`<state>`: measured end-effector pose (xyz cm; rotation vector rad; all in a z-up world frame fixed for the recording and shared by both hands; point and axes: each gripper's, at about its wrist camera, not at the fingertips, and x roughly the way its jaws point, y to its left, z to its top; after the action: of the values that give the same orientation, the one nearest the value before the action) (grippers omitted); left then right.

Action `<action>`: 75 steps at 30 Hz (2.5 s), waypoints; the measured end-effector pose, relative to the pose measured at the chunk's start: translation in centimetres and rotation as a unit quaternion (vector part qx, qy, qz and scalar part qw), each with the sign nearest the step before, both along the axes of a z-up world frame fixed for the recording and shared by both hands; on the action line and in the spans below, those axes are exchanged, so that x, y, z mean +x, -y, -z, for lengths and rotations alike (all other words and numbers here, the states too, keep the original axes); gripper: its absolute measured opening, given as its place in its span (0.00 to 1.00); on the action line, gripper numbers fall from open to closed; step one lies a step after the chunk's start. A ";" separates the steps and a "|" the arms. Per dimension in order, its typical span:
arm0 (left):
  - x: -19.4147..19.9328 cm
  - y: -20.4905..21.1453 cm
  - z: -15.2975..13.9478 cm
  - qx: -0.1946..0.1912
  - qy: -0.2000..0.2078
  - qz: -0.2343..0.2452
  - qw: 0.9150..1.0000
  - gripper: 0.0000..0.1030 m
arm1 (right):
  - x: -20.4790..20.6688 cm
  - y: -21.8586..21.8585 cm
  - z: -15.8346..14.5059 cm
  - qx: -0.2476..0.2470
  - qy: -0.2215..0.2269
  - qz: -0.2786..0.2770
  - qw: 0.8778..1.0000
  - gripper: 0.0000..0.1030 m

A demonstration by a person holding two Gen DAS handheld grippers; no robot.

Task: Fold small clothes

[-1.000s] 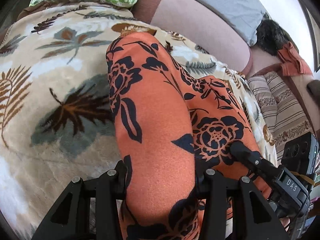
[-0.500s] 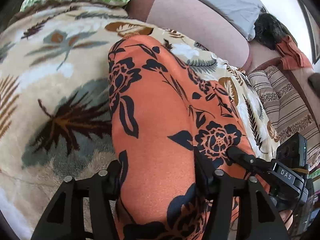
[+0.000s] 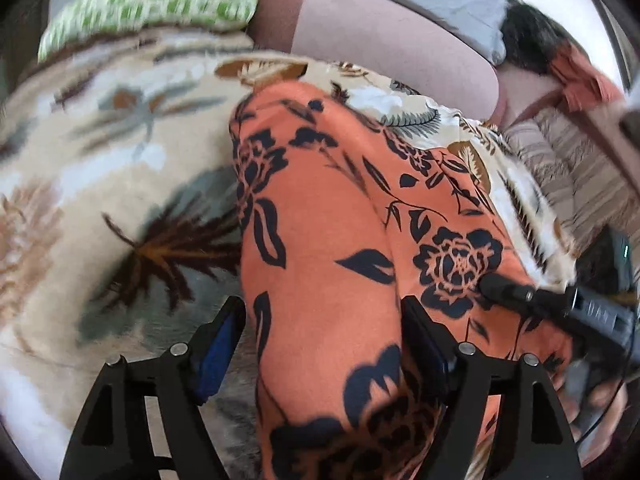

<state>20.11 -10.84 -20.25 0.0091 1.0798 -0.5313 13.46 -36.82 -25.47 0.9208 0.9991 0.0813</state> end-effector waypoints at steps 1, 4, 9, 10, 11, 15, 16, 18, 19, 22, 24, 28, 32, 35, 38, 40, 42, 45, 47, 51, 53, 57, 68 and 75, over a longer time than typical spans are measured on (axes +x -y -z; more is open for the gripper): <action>-0.3 0.1 -0.3 0.014 0.015 0.005 1.000 0.81 | 0.0 0.1 -0.2 -0.007 -0.003 0.000 1.000 0.58; -1.0 0.0 -0.6 0.048 0.049 0.024 0.997 0.84 | 0.0 0.2 -0.6 -0.023 -0.010 -0.010 1.000 0.60; -1.1 -0.7 -0.6 0.048 0.049 0.027 0.997 0.84 | 0.2 0.1 -1.2 -0.038 -0.019 -0.014 0.999 0.61; -1.2 -0.7 -0.7 0.051 0.054 0.027 0.997 0.84 | 0.1 0.1 -1.7 -0.046 -0.019 -0.012 0.999 0.62; -1.3 -0.7 -0.8 0.056 0.059 0.028 0.996 0.84 | 0.1 0.2 -2.4 -0.059 -0.016 -0.010 0.998 0.62; -2.0 -0.4 -1.3 0.076 0.075 0.030 0.994 0.84 | -0.5 1.6 -5.1 -0.103 0.011 0.024 0.994 0.62; -2.0 -0.4 -1.3 0.080 0.077 0.029 0.993 0.84 | -0.8 2.1 -5.8 -0.107 0.022 0.039 0.993 0.62; -2.1 -0.3 -1.4 0.085 0.079 0.028 0.993 0.84 | -1.3 3.0 -6.7 -0.106 0.043 0.058 0.992 0.62; -2.1 -0.2 -1.4 0.086 0.080 0.028 0.993 0.84 | -1.5 3.2 -7.0 -0.107 0.051 0.062 0.991 0.62; -2.0 -0.3 -1.4 0.086 0.078 0.025 0.993 0.84 | -1.6 2.9 -7.9 -0.122 0.073 0.059 0.988 0.62; -2.1 -0.2 -1.5 0.088 0.078 0.023 0.993 0.84 | -1.6 2.6 -8.3 -0.126 0.085 0.054 0.987 0.62; -2.3 0.0 -1.6 0.096 0.087 0.023 0.991 0.84 | -1.4 1.7 -8.6 -0.114 0.102 0.043 0.987 0.62; -2.2 -0.1 -2.4 0.095 0.087 0.016 0.992 0.84 | -1.0 0.5 -8.4 -0.090 0.113 0.024 0.989 0.62; -2.0 -0.5 -4.5 0.080 0.103 -0.008 0.991 0.84 | -0.5 -0.5 -8.5 -0.075 0.126 0.015 0.989 0.62; -1.0 -1.1 -6.9 0.024 0.109 -0.028 0.993 0.84 | 0.6 -1.4 -8.7 -0.061 0.137 0.006 0.989 0.62; 1.0 -0.7 -7.4 0.021 0.095 -0.051 0.994 0.84 | 1.7 -1.6 -8.6 -0.050 0.140 0.008 0.989 0.62; 3.1 0.2 -7.2 0.027 0.078 -0.058 0.995 0.84 | 3.1 -1.4 -8.0 -0.022 0.138 0.013 0.990 0.62; 6.7 2.0 -5.9 0.046 0.051 -0.067 0.995 0.84 | 4.6 -0.5 -6.9 0.018 0.133 0.021 0.991 0.62; 8.3 2.7 -4.6 0.061 0.034 -0.081 0.994 0.84 | 5.6 0.2 -5.6 0.054 0.116 0.022 0.992 0.62; 10.1 3.2 -1.2 0.081 0.000 -0.101 0.992 0.84 | 6.6 1.9 -2.6 0.085 0.067 0.045 0.993 0.62; 10.7 2.9 0.6 0.079 -0.031 -0.106 0.991 0.86 | 6.9 2.6 -0.7 0.101 0.043 0.052 0.993 0.62; 11.5 1.8 2.4 0.044 -0.057 -0.111 0.991 0.91 | 6.9 2.8 -0.1 0.109 0.046 0.049 0.992 0.61; 3.6 -0.7 -3.8 0.072 0.035 -0.095 0.992 0.90 | 0.8 -0.2 -6.3 0.048 0.117 -0.011 0.992 0.62; -2.5 -2.0 -2.3 0.127 0.055 -0.080 0.987 0.90 | -3.6 -0.9 -3.8 0.071 0.055 0.010 0.996 0.48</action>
<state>17.64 -8.79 -18.00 0.1733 1.0242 -0.2438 9.84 -35.92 -21.67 1.0436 0.8906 0.1866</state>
